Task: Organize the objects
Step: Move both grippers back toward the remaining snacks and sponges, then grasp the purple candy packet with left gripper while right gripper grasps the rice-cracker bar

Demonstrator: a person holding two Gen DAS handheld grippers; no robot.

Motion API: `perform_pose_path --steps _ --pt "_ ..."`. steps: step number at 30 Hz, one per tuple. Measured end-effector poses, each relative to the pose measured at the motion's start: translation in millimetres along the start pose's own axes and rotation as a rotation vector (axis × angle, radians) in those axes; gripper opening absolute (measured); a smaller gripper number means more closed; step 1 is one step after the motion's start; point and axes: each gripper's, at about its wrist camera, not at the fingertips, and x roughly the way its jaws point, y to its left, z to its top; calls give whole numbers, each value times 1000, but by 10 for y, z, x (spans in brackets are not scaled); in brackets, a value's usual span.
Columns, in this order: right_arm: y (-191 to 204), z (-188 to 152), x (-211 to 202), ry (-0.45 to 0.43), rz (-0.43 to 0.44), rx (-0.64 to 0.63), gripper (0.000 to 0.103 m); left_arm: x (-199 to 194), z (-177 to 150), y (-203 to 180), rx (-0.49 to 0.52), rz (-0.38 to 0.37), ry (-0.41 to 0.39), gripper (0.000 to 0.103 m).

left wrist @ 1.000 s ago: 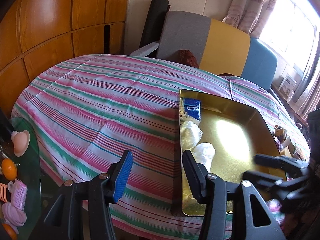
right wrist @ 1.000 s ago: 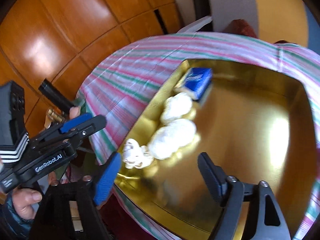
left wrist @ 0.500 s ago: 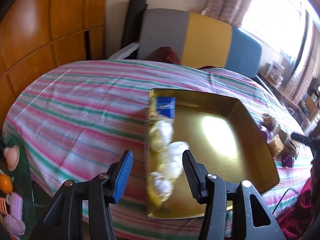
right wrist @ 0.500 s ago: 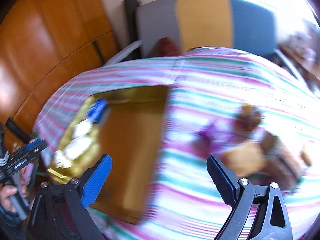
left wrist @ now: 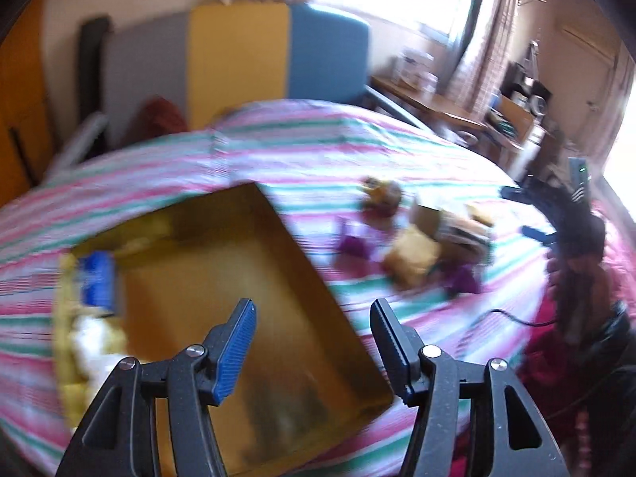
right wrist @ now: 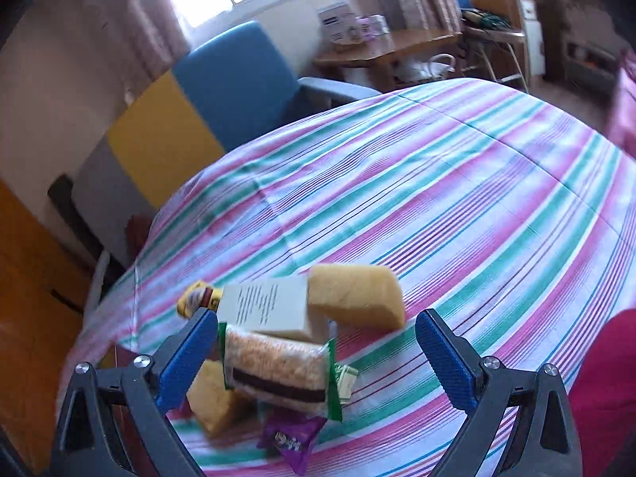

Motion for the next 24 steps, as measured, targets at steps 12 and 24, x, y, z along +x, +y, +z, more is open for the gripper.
perform_pose_path --steps 12,24 --pt "61 -15 -6 17 90 -3 101 1099 678 -530 -152 -188 270 60" --pt "5 10 9 29 146 37 102 1900 885 -248 -368 -64 386 69"
